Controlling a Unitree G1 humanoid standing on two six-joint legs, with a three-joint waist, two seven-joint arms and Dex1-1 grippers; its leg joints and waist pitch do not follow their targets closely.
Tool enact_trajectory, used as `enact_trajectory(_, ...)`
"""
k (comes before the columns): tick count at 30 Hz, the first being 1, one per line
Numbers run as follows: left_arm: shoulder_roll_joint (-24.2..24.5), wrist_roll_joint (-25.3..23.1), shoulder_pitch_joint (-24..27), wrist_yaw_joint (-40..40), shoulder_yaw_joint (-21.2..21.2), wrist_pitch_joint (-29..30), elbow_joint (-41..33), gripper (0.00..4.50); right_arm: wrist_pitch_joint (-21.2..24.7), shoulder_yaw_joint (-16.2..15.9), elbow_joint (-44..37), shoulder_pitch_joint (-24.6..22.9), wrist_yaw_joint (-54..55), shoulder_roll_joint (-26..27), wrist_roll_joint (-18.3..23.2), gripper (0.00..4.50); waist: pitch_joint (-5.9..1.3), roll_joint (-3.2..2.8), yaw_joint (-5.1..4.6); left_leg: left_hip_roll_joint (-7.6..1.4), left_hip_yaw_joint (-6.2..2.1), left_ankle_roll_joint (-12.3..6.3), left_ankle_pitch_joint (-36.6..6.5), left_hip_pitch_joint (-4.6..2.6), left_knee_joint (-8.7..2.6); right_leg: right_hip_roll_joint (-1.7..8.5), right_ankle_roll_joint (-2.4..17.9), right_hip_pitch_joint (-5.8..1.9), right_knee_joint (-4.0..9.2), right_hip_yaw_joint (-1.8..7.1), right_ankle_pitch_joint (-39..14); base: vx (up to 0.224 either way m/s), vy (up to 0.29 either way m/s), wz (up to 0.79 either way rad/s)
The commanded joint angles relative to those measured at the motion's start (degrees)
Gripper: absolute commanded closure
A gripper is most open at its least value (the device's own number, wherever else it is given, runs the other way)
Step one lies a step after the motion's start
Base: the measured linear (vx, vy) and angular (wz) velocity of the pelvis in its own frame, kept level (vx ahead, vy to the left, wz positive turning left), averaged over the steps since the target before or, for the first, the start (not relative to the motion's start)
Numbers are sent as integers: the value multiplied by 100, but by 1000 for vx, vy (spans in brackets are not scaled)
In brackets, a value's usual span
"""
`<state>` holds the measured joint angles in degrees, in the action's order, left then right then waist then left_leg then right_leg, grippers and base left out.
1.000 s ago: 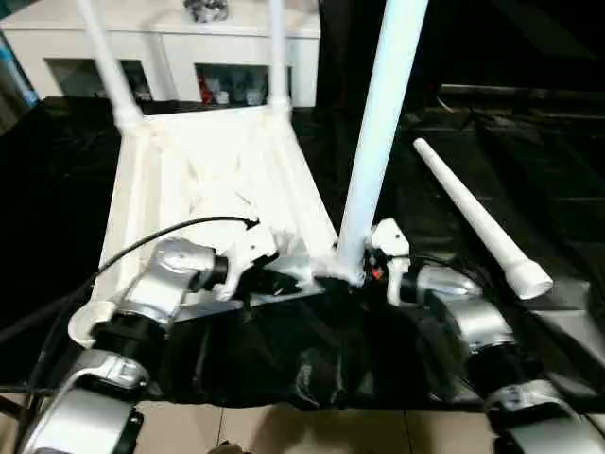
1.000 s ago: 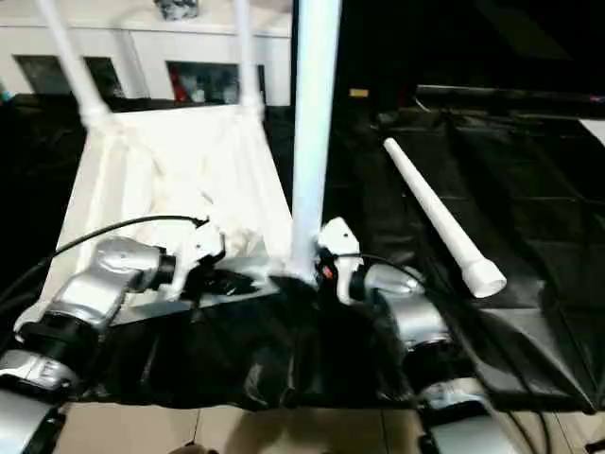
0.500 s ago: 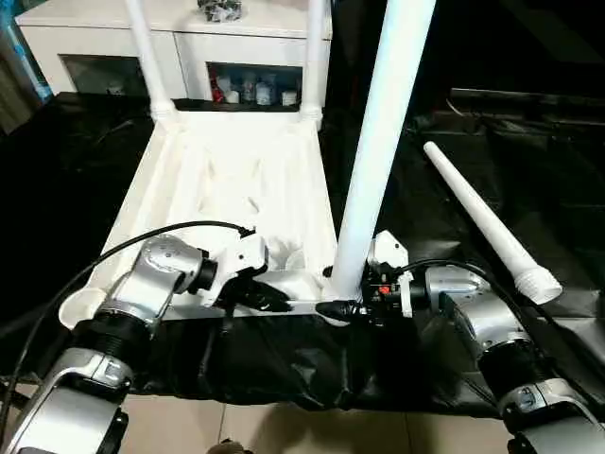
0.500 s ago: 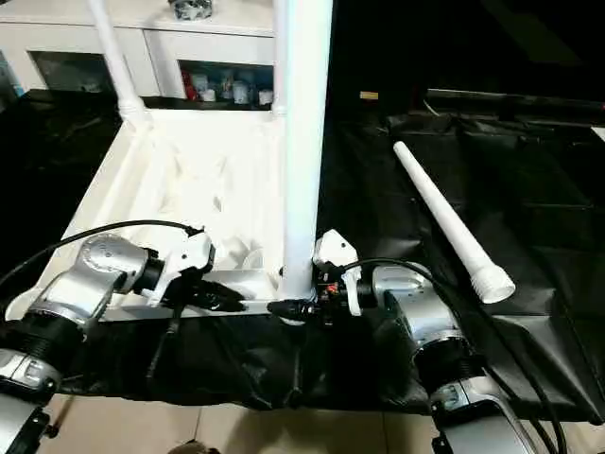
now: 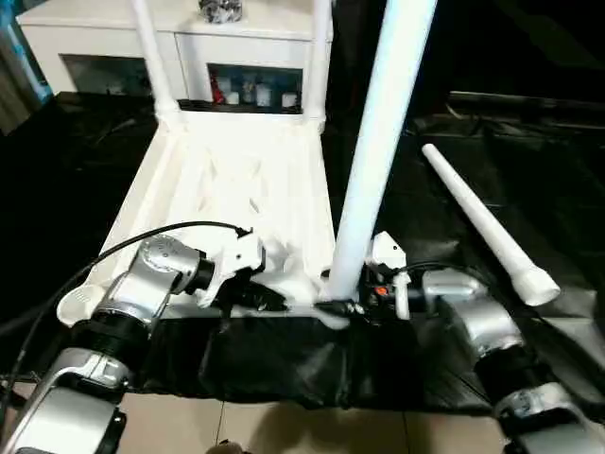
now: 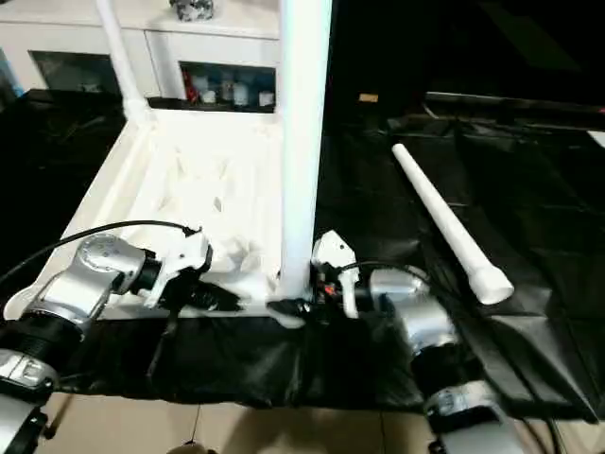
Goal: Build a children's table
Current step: Rotate leg to tighten
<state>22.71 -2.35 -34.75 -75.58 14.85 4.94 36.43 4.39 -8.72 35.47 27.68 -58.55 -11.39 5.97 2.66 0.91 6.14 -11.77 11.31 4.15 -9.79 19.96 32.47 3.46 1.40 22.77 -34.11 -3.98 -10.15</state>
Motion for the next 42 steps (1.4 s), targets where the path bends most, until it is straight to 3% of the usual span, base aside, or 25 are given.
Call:
enact_trajectory(1, -463, -1, -131, 329, 186, 178, -78, 450, 120, -31, 376, 16, 976, 292, -272, 181, -264, -36, -37, -175, -143, 105, -1924, -125, -383, 518, 767, -160, 566, 267, -2820, 0, 0, 0)
enact_trajectory(4, -771, -54, -132, 778, 181, 476, -147, 450, 194, 313, 658, 115, 1945, 569, -219, 181, -245, -51, -141, -152, -185, 130, -2128, -135, -378, 534, 516, -143, 663, 226, -3470, -17, 1, -1)
enact_trajectory(5, -915, -79, -139, 985, 177, 639, -170, 450, 228, 420, 753, 158, 2280, 672, -200, 181, -246, -51, -181, -141, -204, 126, -2147, -101, -384, 533, 448, -170, 673, 201, -3565, 0, 0, 0)
enact_trajectory(8, -1370, -153, -153, 1544, 206, 970, -228, 450, 241, 626, 1000, 288, 3091, 991, -186, 181, -255, -89, -244, -135, -217, 107, -2274, -136, -379, 511, 464, -142, 711, 170, -3452, 0, 0, 0)
enact_trajectory(11, -1508, -194, -168, 1709, 233, 1024, -208, 450, 140, 628, 1056, 321, 3227, 1096, -204, 181, -258, -86, -299, -132, -213, 10, -2349, -112, -397, 487, 491, -150, 727, 171, -3231, 0, 0, 0)
enact_trajectory(12, -1590, -204, -178, 1766, 253, 1017, -204, 450, 30, 671, 1092, 347, 3335, 1174, -183, 181, -253, -95, -297, -132, -205, 0, -2438, -149, -386, 488, 513, -110, 740, 179, -3236, 0, 0, 0)
enact_trajectory(13, -1658, -217, -194, 1791, 264, 992, -203, 450, -93, 752, 1145, 387, 3431, 1249, -126, 126, -254, -109, -301, -127, -209, -1, -2458, -152, -382, 490, 524, -110, 739, 179, -3233, 0, 0, 0)
enact_trajectory(14, -1661, -216, -206, 1786, 275, 981, -213, 450, -135, 784, 1172, 412, 3432, 1264, -99, 112, -250, -136, -302, -126, -215, 0, -2512, -154, -387, 487, 529, -108, 744, 176, -3239, 0, 0, 0)
enact_trajectory(17, -1590, -220, -213, 1685, 307, 933, -256, 450, -170, 815, 1167, 424, 3326, 1233, -68, 92, -258, -120, -276, -129, -194, -47, -2467, -162, -379, 484, 606, -98, 728, 202, -3066, 0, 0, 0)
enact_trajectory(18, -1533, -224, -216, 1620, 315, 890, -266, 450, -173, 818, 1142, 417, 3209, 1196, -47, 76, -263, -131, -280, -131, -200, -64, -2395, -121, -394, 485, 645, -140, 702, 206, -2941, 0, 0, 0)
enact_trajectory(20, -1392, -216, -211, 1439, 323, 770, -274, 450, -181, 762, 1038, 373, 2872, 1078, -6, 66, -277, -144, -269, -143, -192, -91, -2266, -94, -404, 480, 715, -165, 658, 226, -2662, 0, 0, 0)
enact_trajectory(21, -1225, -201, -193, 1197, 347, 551, -264, 450, -243, 587, 877, 287, 2470, 893, -74, 59, -286, -165, -254, -149, -189, -118, -2175, -75, -403, 484, 785, -183, 635, 240, -2454, 0, 0, 0)
enact_trajectory(24, -1007, -153, -165, 791, 358, 339, -272, 450, -341, 396, 687, 158, 1852, 619, -129, 45, -307, -144, -228, -155, -158, -194, -1910, -47, -391, 471, 932, -217, 574, 260, -1980, 0, 0, 0)
enact_trajectory(25, -947, -110, -162, 629, 355, 280, -284, 450, -353, 345, 629, 123, 1627, 523, -124, 45, -311, -182, -216, -159, -150, -198, -1896, -60, -383, 473, 968, -208, 570, 265, -1939, 0, 0, 0)
enact_trajectory(27, -905, -82, -166, 526, 351, 274, -291, 450, -357, 301, 583, 98, 1439, 447, -117, 45, -322, -181, -190, -171, -125, -198, -1793, -71, -370, 464, 1076, -210, 539, 274, -1717, 0, 0, 0)
enact_trajectory(28, -794, -46, -161, 271, 375, 136, -297, 450, -378, 184, 450, 23, 953, 275, -84, 45, -337, -168, -131, -168, -110, -259, -1502, -26, -354, 456, 1140, -265, 491, 263, -1417, 0, 0, 0)
enact_trajectory(31, -601, -10, -160, -87, 436, -40, -268, 450, -319, -15, 194, -85, 177, -8, -4, 45, -360, -205, -63, -198, -98, -337, -1260, -21, -335, 444, 1198, -267, 437, 260, -1043, 0, 0, 0)
enact_trajectory(34, -494, -4, -170, -276, 462, -161, -204, 450, -288, -128, 79, -112, -211, -165, 27, 45, -395, -230, -23, -202, -94, -400, -1040, -10, -304, 430, 1398, -287, 342, 247, -368, 0, 0, 0)
enact_trajectory(37, -340, -11, -209, -615, 509, -339, -77, 450, -261, -283, 65, -42, -783, -379, -9, 60, -372, -241, 0, -198, -89, -370, -1228, -22, -312, 442, 1419, -281, 380, 240, -570, 0, 0, 0)
enact_trajectory(39, -306, -5, -247, -710, 490, -392, -12, 450, -288, -369, 100, 17, -973, -450, -63, 82, -342, -251, 8, -209, -91, -270, -1501, -53, -337, 456, 1333, -261, 437, 246, -1080, 0, 0, 0)
enact_trajectory(42, -302, 2, -272, -766, 484, -435, 45, 450, -282, -405, 79, 33, -1042, -487, -69, 97, -334, -232, 11, -213, -89, -177, -1619, -80, -348, 466, 1250, -252, 467, 261, -1444, 0, 0, 0)
